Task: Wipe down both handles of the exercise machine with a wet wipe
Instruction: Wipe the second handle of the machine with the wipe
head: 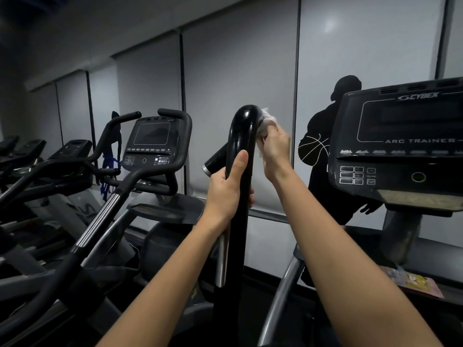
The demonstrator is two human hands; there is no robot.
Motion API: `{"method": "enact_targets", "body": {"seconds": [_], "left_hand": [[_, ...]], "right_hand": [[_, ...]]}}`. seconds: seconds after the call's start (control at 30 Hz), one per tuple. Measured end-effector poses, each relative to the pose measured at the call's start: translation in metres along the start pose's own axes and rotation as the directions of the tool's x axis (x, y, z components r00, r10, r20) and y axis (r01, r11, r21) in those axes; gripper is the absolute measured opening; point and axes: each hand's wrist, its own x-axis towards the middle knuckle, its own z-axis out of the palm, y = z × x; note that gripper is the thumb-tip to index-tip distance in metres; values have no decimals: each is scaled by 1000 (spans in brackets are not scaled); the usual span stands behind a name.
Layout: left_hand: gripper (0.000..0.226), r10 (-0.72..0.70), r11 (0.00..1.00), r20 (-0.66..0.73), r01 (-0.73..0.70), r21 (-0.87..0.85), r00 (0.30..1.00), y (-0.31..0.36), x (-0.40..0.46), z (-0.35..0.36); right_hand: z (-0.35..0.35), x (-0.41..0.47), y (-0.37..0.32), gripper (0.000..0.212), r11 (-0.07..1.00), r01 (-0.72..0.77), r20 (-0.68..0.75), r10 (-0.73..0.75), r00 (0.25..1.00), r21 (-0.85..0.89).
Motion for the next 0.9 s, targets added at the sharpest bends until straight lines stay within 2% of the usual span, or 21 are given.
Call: {"method": "enact_targets", "body": {"seconds": [0.07, 0.2, 0.27, 0.33, 0.37, 0.43, 0.5, 0.57, 0.63, 0.67, 0.73, 0.83, 0.87, 0.9], "left_hand": [[49, -10, 1000, -2, 10, 6, 1000, 0, -1, 1], [53, -20, 999, -8, 21, 37, 1000, 3, -3, 0], [58, -35, 997, 3, 35, 71, 999, 5, -3, -3], [64, -47, 991, -2, 47, 125, 999, 5, -4, -7], [59, -12, 985, -19, 15, 170, 1000, 5, -6, -9], [41, 164, 956, -90, -136, 258, 982, 10, -10, -14], [32, 362, 894, -98, -316, 317, 927, 21, -13, -18], [33, 459, 818, -10, -418, 395, 889, 33, -11, -16], [34, 434, 829, 61, -425, 363, 899, 46, -12, -12], [33, 416, 865, 79, -421, 273, 906, 53, -13, -12], [25, 405, 907, 70, -411, 95, 911, 58, -13, -16], [15, 317, 948, -80, -313, 62, 945, 56, -11, -37], [17, 246, 969, -131, -242, 44, 960, 51, -8, -45], [21, 172, 985, -170, -169, 36, 970, 45, -3, -55]], "right_hand": [[-4, -2, 0, 28, 1000, -10, -11, 9, 1000, -17], [-17, -27, 17, 30, 960, -229, 22, 236, 972, -160], [-25, -43, 25, 30, 941, -270, 5, 276, 961, -203], [-30, -50, 16, 31, 948, -234, -116, 213, 970, -216], [-32, -51, 6, 30, 957, -186, -172, 149, 974, -221], [-28, -58, -22, 32, 970, -55, -196, 7, 981, -238], [-20, -75, -51, 36, 956, 90, -116, -126, 985, -278], [-9, -93, -74, 37, 932, 204, 43, -200, 979, -301], [3, -106, -87, 31, 917, 249, 243, -176, 954, -312], [7, -108, -88, 28, 907, 249, 324, -136, 936, -340], [11, -109, -87, 36, 889, 224, 423, -38, 905, -399], [10, -110, -84, 32, 861, 192, 460, 53, 886, -471], [10, -111, -82, 26, 828, 225, 425, 17, 905, -513], [9, -109, -78, 23, 773, 280, 349, -81, 934, -570]]}}
